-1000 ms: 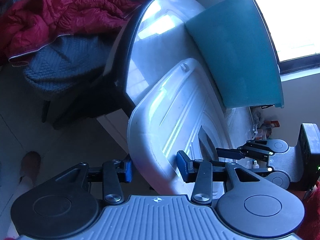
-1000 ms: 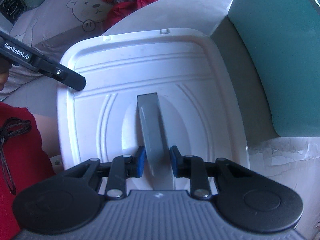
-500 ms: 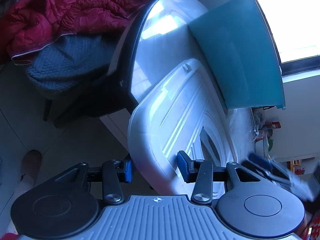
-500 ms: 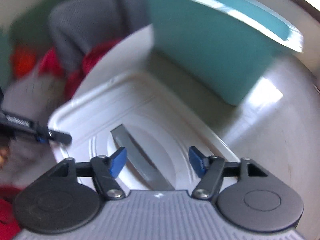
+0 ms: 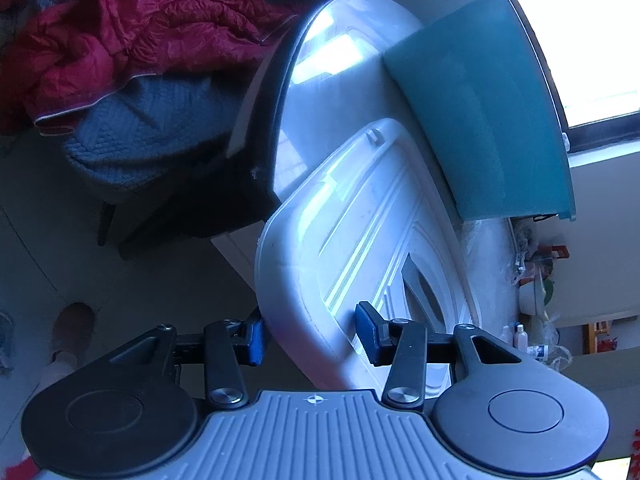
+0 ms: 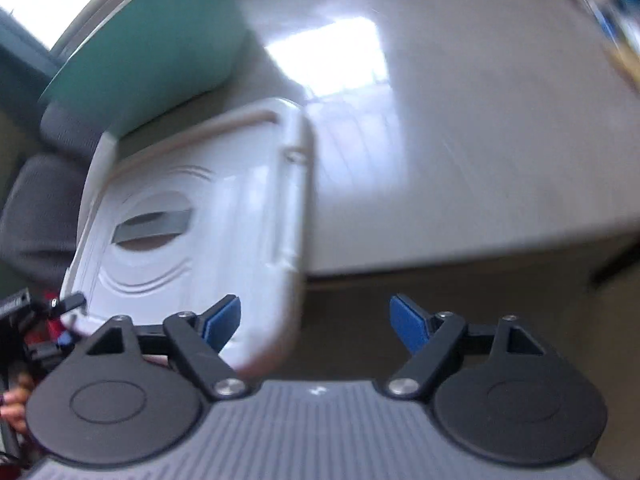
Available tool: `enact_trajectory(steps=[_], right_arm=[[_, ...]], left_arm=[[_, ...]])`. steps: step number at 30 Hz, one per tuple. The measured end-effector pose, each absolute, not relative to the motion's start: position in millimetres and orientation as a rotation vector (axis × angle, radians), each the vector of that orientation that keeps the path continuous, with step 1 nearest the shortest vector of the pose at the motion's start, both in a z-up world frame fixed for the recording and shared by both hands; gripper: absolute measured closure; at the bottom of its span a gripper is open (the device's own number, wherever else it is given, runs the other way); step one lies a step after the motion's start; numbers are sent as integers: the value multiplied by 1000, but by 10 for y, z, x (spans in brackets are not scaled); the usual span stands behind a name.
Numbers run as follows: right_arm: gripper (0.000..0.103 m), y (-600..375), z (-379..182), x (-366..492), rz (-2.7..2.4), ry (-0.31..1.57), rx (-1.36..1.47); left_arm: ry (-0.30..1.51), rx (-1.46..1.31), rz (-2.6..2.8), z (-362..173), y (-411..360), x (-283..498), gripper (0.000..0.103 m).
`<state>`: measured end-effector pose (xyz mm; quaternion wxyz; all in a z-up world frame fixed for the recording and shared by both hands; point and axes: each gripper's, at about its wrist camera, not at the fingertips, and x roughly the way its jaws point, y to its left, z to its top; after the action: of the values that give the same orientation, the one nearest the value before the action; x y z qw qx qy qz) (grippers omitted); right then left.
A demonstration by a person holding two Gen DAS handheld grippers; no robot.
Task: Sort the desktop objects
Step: 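Raise the lid upright with both tools toward the teal tub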
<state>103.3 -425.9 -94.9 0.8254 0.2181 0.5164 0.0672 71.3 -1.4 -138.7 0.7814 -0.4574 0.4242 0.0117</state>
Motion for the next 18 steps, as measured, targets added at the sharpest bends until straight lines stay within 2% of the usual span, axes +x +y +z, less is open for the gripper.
enact_trajectory(steps=[8, 11, 13, 14, 15, 18], right_arm=[[22, -4203, -1546, 1149, 252, 1123, 880], [28, -4155, -1689, 1231, 315, 1110, 980], [38, -4089, -1747, 1304, 371, 1110, 1013], [56, -4066, -1758, 1330, 404, 1091, 1033], [60, -4054, -1743, 1350, 434, 1066, 1052], [64, -3974, -1632, 1408, 483, 1068, 1014]], left_arm=[[913, -973, 45, -1386, -29, 723, 54], [913, -967, 49, -1381, -34, 722, 54], [906, -967, 60, -1376, -30, 715, 54], [897, -967, 72, -1368, -25, 709, 53], [890, -968, 77, -1355, -13, 705, 53], [866, -964, 78, -1300, 11, 694, 53]])
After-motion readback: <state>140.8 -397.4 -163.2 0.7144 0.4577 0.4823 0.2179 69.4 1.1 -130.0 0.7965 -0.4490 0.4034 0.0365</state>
